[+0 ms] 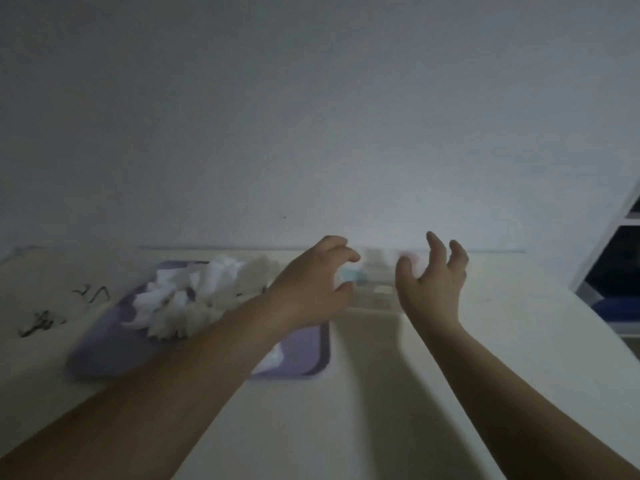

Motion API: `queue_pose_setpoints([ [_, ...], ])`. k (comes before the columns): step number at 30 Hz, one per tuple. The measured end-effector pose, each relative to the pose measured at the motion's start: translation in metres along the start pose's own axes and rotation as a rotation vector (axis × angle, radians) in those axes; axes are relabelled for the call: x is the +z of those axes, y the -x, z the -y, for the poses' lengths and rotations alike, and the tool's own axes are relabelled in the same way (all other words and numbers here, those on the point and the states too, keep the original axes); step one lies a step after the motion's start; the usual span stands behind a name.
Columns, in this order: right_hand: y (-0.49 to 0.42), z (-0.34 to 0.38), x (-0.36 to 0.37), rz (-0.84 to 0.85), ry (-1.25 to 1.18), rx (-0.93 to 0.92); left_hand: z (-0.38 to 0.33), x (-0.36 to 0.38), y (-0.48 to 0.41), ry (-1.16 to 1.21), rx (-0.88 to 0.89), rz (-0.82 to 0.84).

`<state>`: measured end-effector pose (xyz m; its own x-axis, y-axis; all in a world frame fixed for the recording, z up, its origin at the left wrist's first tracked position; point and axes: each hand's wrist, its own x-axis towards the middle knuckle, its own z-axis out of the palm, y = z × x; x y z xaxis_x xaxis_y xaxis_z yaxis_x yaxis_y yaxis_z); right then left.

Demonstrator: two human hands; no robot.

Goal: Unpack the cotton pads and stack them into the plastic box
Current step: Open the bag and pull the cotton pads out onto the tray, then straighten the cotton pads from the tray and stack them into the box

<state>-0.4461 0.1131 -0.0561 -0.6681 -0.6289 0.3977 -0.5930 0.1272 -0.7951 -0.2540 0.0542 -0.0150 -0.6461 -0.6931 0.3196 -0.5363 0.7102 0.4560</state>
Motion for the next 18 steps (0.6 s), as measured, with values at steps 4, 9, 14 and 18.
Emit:
queue_pose_setpoints([
  [4, 0.007, -0.031, -0.011, 0.168, -0.232, 0.202, -0.007, 0.032, -0.033, -0.155, -0.074, 0.178],
  [9, 0.015, -0.041, -0.008, 0.146, -0.271, 0.255, -0.006, 0.057, -0.045, -0.234, -0.038, 0.077],
  [14, 0.013, -0.045, -0.008, 0.050, -0.317, 0.278, -0.012, 0.058, -0.044, -0.440, 0.073, -0.013],
  [18, 0.015, -0.043, -0.006, -0.051, -0.341, 0.309, -0.004, 0.054, -0.039, -0.471, 0.097, -0.031],
])
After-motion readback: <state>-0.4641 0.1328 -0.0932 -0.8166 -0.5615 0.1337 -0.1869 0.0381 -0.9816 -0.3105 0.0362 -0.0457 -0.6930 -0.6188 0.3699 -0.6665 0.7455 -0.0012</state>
